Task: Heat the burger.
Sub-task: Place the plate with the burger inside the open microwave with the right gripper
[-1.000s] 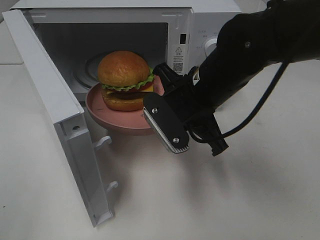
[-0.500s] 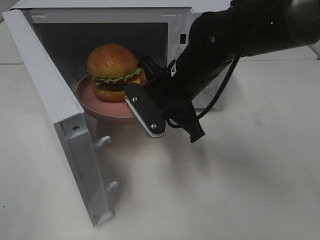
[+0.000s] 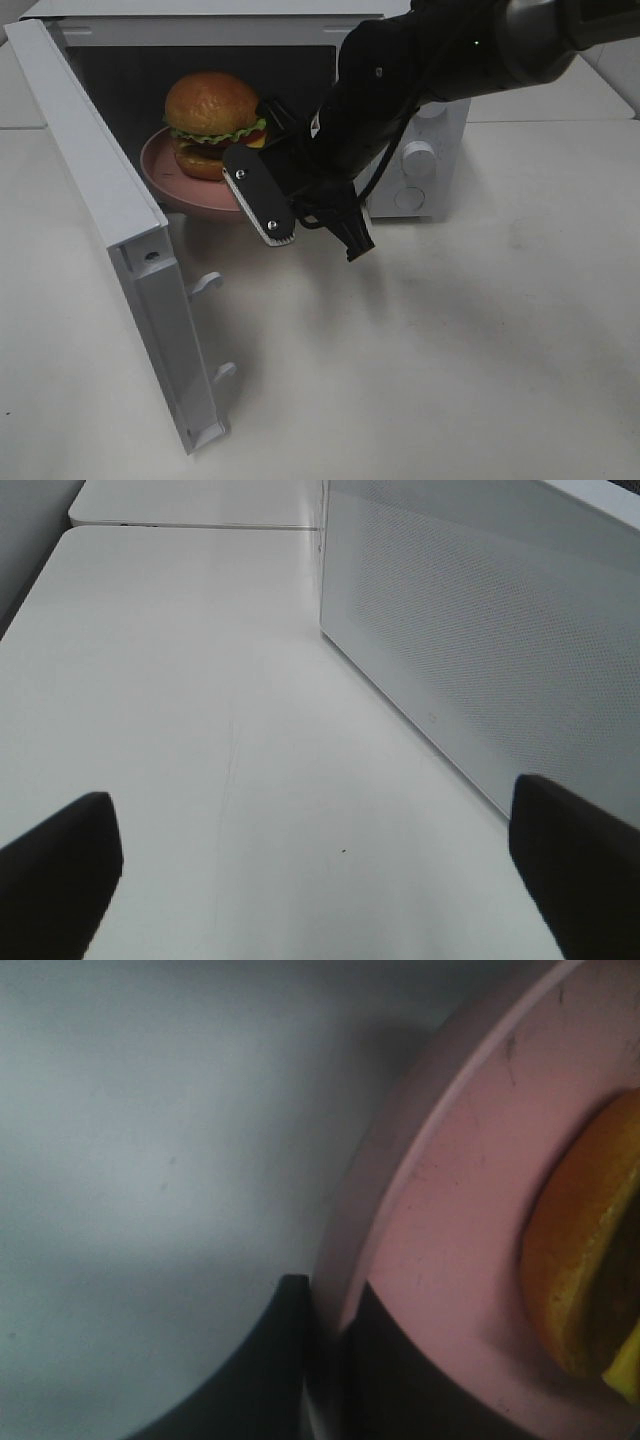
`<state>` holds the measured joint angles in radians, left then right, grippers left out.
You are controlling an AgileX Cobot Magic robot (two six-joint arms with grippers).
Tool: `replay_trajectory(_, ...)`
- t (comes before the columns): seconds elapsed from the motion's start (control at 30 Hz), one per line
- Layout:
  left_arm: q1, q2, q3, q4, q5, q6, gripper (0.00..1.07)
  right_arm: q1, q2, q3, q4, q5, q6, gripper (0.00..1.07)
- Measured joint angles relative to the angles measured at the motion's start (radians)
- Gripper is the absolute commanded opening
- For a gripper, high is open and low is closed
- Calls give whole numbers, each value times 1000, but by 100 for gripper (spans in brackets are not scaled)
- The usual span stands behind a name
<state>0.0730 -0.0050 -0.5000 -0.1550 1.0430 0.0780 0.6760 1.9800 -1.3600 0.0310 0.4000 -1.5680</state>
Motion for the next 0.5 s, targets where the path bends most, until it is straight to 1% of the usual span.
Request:
replay_trajectory(0.03,0,0,0,0,0,0,101,0,21,-27,-4,2,13,3)
replay_trajectory(0.07,0,0,0,0,0,0,101,0,21,-27,-4,2,13,3)
replay_trajectory(0.1,0,0,0,0,0,0,101,0,39,-57,-17,3,40,3)
replay_trajectory(0.13,0,0,0,0,0,0,101,0,39,-57,-17,3,40,3)
replay_trajectory(0.2,0,0,0,0,0,0,101,0,70,-102,-50,5,99,3)
replay_trajectory(0.23,0,0,0,0,0,0,101,0,70,-102,-50,5,99,3)
replay_trajectory(0.27,0,0,0,0,0,0,101,0,91,-130,-65,8,132,3)
replay_trajectory(0.3,0,0,0,0,0,0,101,0,91,-130,-65,8,132,3)
replay_trajectory(0.37,0,0,0,0,0,0,101,0,117,-168,-86,15,167,3)
replay_trajectory(0.43,0,0,0,0,0,0,101,0,128,-183,-95,21,174,3)
replay_trajectory(0.47,0,0,0,0,0,0,101,0,147,-214,-113,30,185,4)
replay_trajectory(0.5,0,0,0,0,0,0,101,0,147,-214,-113,30,185,4)
